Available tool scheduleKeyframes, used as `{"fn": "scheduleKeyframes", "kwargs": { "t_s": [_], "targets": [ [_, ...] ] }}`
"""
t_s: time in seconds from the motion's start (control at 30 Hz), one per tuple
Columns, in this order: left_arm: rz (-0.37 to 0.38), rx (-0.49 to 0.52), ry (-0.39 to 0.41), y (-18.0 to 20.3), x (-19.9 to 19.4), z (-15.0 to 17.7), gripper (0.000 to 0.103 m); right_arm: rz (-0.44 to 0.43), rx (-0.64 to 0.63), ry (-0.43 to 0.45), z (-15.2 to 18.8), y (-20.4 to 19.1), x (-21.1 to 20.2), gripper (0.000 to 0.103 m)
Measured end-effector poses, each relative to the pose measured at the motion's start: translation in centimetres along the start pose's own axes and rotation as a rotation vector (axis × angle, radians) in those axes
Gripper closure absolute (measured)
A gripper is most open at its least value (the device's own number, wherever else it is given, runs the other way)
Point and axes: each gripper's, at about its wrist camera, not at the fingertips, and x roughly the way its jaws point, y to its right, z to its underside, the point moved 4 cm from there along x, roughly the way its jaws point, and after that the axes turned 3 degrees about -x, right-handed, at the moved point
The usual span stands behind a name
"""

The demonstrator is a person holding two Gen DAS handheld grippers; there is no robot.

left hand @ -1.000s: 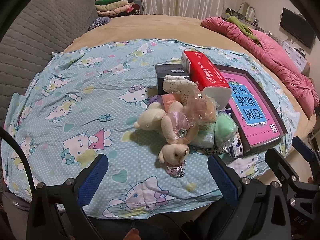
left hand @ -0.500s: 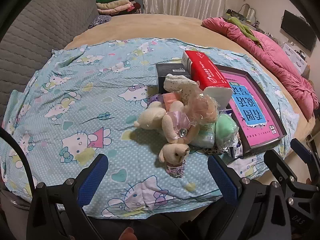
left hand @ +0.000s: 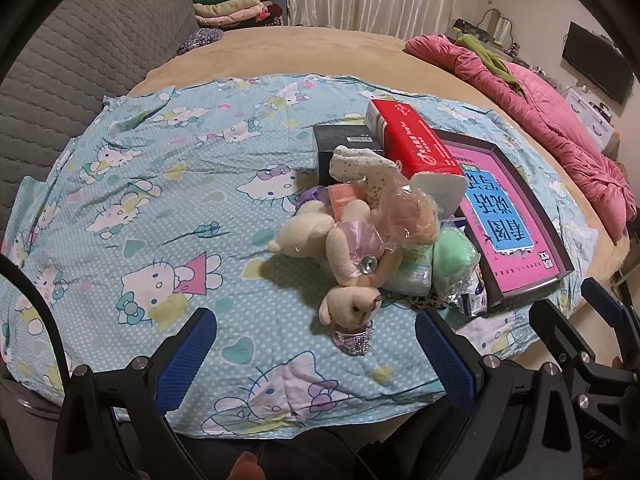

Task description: Organize soft objects

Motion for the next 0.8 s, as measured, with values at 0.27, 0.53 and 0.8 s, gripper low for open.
{"fn": "scheduleKeyframes", "kwargs": {
  "t_s": [0.27, 0.53, 0.8],
  "targets": [
    [0.035, -0.040, -0.017, -1.4, 1.1, -0.3, 0.003, 0.001, -0.015, -0.011, 0.0, -0.3, 0.8, 0.001],
    [0.049, -0.074, -0.047, -3.1, 3.5, -0.7, 0.003, -0.007, -0.036, -0.033, -0.4, -1.4, 3.0, 0.001],
    [0.074, -0.110, -0.052, -4.6, 5.5, -1.7, 0.003, -0.020, -0.061, -0.054, -0.7, -2.2, 5.2, 0.001]
  ]
}}
